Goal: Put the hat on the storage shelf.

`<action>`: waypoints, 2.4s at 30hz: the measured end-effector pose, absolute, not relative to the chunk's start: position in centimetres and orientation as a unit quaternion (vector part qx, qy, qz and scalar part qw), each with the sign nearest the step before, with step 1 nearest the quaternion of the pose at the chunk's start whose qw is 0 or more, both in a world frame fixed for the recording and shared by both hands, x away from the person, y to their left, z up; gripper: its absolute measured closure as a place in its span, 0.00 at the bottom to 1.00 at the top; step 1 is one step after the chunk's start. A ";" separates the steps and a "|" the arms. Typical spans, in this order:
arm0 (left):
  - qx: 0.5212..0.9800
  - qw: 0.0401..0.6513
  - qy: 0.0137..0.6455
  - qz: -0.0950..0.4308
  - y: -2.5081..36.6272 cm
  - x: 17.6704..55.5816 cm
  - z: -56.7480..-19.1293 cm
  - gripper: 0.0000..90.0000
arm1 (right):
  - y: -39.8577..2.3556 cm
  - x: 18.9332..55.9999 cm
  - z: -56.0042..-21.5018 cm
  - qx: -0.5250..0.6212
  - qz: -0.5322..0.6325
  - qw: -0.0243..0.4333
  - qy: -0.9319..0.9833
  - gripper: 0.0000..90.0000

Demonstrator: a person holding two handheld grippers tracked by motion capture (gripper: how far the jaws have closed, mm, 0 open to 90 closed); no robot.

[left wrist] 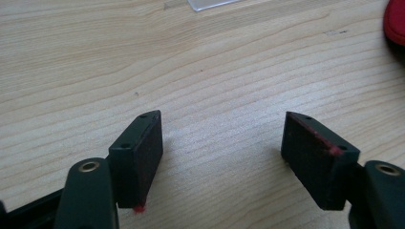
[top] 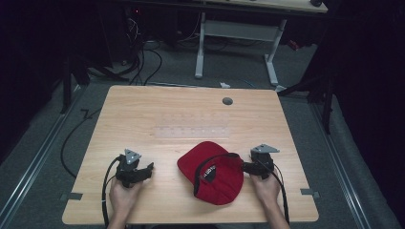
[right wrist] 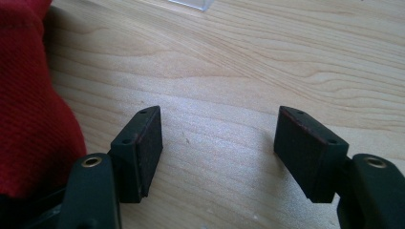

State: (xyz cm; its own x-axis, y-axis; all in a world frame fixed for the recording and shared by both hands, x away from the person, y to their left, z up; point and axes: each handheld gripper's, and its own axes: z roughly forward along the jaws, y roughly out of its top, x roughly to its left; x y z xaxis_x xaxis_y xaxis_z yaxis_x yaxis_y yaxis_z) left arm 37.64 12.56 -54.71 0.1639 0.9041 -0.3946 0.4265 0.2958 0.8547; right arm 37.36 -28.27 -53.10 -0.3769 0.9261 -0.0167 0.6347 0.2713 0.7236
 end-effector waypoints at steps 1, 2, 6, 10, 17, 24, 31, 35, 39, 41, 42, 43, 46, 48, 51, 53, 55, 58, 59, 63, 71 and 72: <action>0.549 0.530 0.606 0.225 12.6 37.6 -54.7 0.34 | -28.3 37.4 -53.1 0.510 0.322 0.226 0.765 0.38; 0.549 0.530 0.606 0.225 12.6 37.6 -54.7 0.34 | -28.3 37.4 -53.1 0.510 0.322 0.226 0.764 0.38; 0.549 0.530 0.606 0.224 12.6 37.6 -54.7 0.33 | -28.3 37.4 -53.1 0.511 0.323 0.225 0.764 0.38; 0.548 0.530 0.607 0.224 12.5 37.6 -54.7 0.33 | -28.3 37.4 -53.1 0.511 0.323 0.225 0.764 0.38; 0.548 0.530 0.607 0.225 12.5 37.7 -54.7 0.33 | -28.3 37.3 -53.1 0.511 0.323 0.225 0.764 0.38; 0.548 0.529 0.607 0.225 12.5 37.7 -54.7 0.33 | -28.3 37.3 -53.1 0.513 0.323 0.226 0.763 0.40; 0.548 0.529 0.608 0.225 12.4 37.7 -54.7 0.33 | -28.3 37.4 -53.1 0.517 0.324 0.226 0.759 0.41; 0.549 0.528 0.607 0.225 12.5 37.7 -54.7 0.32 | -28.3 37.4 -53.1 0.518 0.324 0.226 0.759 0.41; 0.549 0.528 0.607 0.225 12.4 37.7 -54.7 0.32 | -28.4 37.4 -53.1 0.518 0.324 0.227 0.758 0.42; 0.549 0.528 0.607 0.225 12.4 37.7 -54.7 0.32 | -28.5 37.4 -53.1 0.520 0.324 0.229 0.757 0.43; 0.549 0.528 0.607 0.225 12.4 37.7 -54.7 0.32 | -28.5 37.5 -53.1 0.521 0.322 0.231 0.756 0.42; 0.549 0.528 0.607 0.225 12.4 37.7 -54.7 0.32 | -28.5 37.5 -53.1 0.521 0.322 0.231 0.756 0.42; 0.549 0.528 0.607 0.225 12.4 37.7 -54.7 0.32 | -29.0 37.4 -53.0 0.537 0.321 0.229 0.746 0.43; 0.549 0.528 0.607 0.225 12.4 37.7 -54.7 0.32 | -29.2 37.4 -52.9 0.542 0.323 0.225 0.742 0.43; 0.548 0.528 0.609 0.225 12.4 37.7 -54.7 0.32 | -29.9 37.0 -53.0 0.551 0.327 0.225 0.734 0.44; 0.548 0.527 0.609 0.226 12.4 37.7 -54.7 0.32 | -30.0 36.9 -52.9 0.552 0.328 0.225 0.733 0.44; 0.548 0.527 0.609 0.226 12.4 37.7 -54.7 0.32 | -30.3 36.4 -52.6 0.551 0.339 0.225 0.729 0.44; 0.548 0.527 0.609 0.226 12.4 37.7 -54.7 0.32 | -30.8 35.9 -52.2 0.548 0.355 0.229 0.722 0.44; 0.549 0.527 0.608 0.226 12.4 37.7 -54.7 0.32 | -31.0 35.8 -52.1 0.545 0.361 0.230 0.721 0.44; 0.549 0.527 0.608 0.226 12.4 37.7 -54.7 0.31 | -31.5 34.7 -51.0 0.540 0.390 0.226 0.711 0.44; 0.549 0.527 0.608 0.226 12.4 37.7 -54.7 0.31 | -31.2 32.6 -49.3 0.511 0.404 0.226 0.724 0.45; 0.549 0.527 0.608 0.226 12.4 37.7 -54.7 0.31 | -31.2 32.6 -49.3 0.511 0.404 0.226 0.724 0.45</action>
